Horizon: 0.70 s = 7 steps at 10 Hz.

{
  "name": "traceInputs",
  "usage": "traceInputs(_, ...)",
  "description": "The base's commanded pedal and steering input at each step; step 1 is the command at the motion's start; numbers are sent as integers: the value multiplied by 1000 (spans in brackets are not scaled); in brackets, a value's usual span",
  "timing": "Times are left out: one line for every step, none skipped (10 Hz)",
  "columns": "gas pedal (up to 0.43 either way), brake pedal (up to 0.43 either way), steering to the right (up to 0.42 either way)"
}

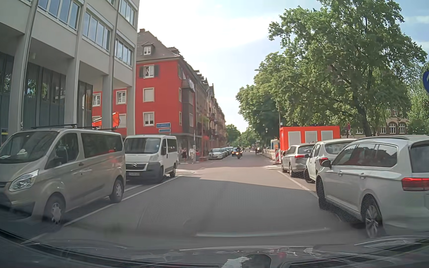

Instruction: Follow the waypoints while adhering to traffic rules and regulations

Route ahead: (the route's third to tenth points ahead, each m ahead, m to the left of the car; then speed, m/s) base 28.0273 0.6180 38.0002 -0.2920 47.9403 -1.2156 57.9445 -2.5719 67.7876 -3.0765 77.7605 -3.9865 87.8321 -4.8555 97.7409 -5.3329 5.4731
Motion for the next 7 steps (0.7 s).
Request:
traceInputs(0,0,8)
traceInputs(0,0,8)
traceInputs(0,0,9)
traceInputs(0,0,11)
traceInputs(0,0,13)
traceInputs(0,0,15)
traceInputs(0,0,19)
